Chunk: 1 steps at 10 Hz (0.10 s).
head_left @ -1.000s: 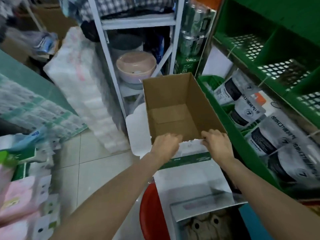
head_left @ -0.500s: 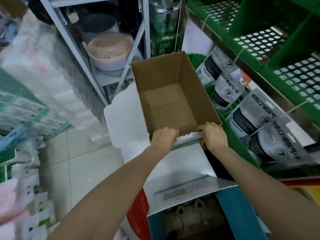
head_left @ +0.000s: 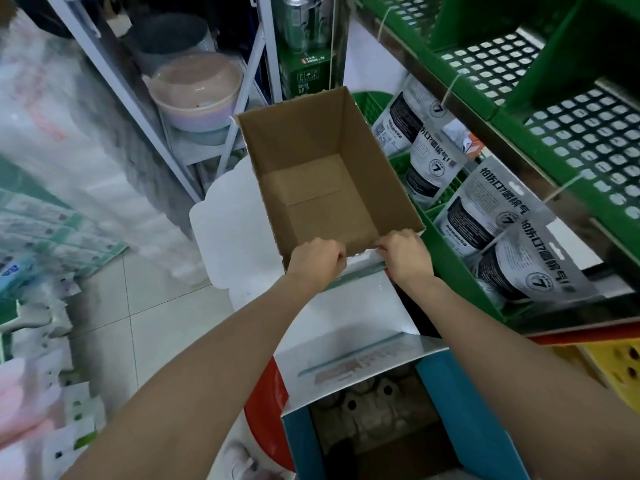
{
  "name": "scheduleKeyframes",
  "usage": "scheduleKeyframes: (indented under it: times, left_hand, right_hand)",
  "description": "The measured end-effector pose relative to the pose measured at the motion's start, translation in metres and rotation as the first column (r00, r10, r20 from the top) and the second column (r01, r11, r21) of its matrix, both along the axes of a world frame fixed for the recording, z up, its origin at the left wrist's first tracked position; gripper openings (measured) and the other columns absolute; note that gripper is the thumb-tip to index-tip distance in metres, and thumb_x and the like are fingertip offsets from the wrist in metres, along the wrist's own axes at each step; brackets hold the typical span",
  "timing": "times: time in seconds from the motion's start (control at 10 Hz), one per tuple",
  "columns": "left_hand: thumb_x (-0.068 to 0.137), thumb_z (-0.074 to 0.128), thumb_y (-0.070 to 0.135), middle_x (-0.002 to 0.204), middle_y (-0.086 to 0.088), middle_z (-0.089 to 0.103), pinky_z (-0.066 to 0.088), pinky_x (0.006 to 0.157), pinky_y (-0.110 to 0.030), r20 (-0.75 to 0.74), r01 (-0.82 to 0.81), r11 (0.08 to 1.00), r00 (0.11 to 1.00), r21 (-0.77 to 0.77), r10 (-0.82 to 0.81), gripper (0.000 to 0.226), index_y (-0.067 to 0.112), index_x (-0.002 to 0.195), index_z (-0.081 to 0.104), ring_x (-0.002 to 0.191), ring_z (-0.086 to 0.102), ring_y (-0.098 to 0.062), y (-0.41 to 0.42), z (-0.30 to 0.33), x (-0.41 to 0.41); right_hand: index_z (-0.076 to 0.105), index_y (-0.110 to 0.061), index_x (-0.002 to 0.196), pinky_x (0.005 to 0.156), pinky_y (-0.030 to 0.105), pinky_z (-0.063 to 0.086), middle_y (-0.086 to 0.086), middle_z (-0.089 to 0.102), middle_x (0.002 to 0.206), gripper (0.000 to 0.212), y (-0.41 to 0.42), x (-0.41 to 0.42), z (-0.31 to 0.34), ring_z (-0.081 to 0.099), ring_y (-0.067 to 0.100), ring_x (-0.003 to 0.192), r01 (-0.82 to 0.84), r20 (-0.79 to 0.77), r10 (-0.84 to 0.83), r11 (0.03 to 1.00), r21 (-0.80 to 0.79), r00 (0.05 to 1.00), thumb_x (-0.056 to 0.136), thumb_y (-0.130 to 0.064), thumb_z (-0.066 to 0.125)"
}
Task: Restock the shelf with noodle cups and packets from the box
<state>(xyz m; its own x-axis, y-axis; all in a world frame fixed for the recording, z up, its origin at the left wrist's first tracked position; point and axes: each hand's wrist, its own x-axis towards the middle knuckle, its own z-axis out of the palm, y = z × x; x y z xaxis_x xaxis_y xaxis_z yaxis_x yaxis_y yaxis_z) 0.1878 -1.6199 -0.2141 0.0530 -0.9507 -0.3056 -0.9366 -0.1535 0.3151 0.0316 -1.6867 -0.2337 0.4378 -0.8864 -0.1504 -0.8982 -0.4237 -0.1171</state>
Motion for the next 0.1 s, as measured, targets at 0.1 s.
scheduleKeyframes:
  times: [0.1]
  left_hand:
    - [0.096,0.047,0.029,0.091,-0.004,0.066,0.057,0.075,-0.037,-0.026,-0.056,0.998,0.998,-0.02,0.056,0.021,0.019,0.101,0.064,0.077,0.062,-0.023,0.0006,-0.0005,0.0014]
  right_hand:
    - [0.066,-0.014,0.114,0.088,0.032,0.038,0.012,0.065,0.108,0.027,0.0063,0.0025,0.0033,0.052,0.029,0.102,-0.003,0.071,0.002,1.0,0.001,0.997,0.094,-0.009,0.049]
